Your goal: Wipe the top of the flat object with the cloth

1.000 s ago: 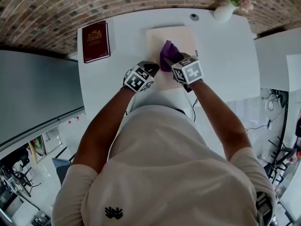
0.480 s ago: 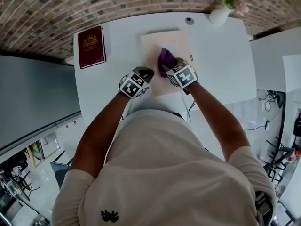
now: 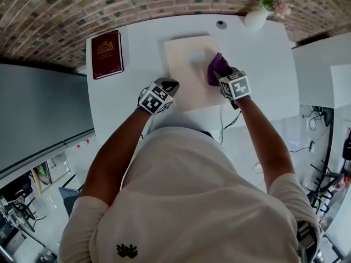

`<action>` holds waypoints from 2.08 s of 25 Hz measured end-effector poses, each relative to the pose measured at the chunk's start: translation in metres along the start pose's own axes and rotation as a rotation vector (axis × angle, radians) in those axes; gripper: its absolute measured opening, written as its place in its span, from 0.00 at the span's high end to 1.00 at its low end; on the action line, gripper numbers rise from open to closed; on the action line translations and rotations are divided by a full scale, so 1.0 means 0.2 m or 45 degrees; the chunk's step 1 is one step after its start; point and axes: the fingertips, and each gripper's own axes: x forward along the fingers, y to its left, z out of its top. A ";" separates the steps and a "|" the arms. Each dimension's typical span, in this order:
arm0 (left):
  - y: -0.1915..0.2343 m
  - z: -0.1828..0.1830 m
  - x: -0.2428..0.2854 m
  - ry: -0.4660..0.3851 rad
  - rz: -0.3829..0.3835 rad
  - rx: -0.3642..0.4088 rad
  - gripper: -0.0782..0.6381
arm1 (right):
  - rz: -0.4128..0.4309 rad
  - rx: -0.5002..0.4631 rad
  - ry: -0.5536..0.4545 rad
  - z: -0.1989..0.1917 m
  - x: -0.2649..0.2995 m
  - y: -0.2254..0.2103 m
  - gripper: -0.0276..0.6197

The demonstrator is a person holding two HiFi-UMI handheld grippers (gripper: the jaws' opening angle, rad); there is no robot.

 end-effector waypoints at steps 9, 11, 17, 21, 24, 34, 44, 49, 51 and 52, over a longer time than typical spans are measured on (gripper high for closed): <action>0.00 0.00 0.00 -0.008 0.002 -0.006 0.86 | -0.103 0.044 0.016 -0.06 -0.06 -0.18 0.84; 0.00 0.00 0.00 -0.008 0.001 -0.006 0.86 | -0.087 0.059 -0.013 -0.01 -0.08 -0.15 0.84; 0.00 -0.01 0.00 -0.015 0.006 -0.011 0.86 | 0.053 0.002 -0.116 0.25 -0.06 0.11 0.84; 0.00 0.00 0.00 -0.016 0.009 -0.011 0.86 | 0.153 -0.055 -0.134 0.36 0.02 0.31 0.84; 0.00 0.00 0.00 -0.017 0.009 -0.009 0.86 | 0.214 -0.104 -0.130 0.42 0.10 0.45 0.84; 0.01 0.00 0.00 -0.024 0.018 -0.004 0.86 | 0.323 -0.206 -0.059 0.38 0.34 0.68 0.84; 0.02 -0.01 0.01 -0.025 0.022 -0.002 0.86 | 0.194 -0.186 -0.018 0.30 0.27 0.39 0.84; 0.02 0.00 0.01 -0.022 0.020 -0.007 0.86 | 0.124 -0.144 -0.017 0.24 0.21 0.19 0.84; 0.02 -0.01 0.01 -0.017 0.022 -0.007 0.86 | 0.098 -0.131 -0.023 0.21 0.19 0.11 0.84; 0.02 -0.01 0.01 -0.016 0.023 -0.006 0.86 | 0.083 -0.121 -0.025 0.20 0.17 0.07 0.84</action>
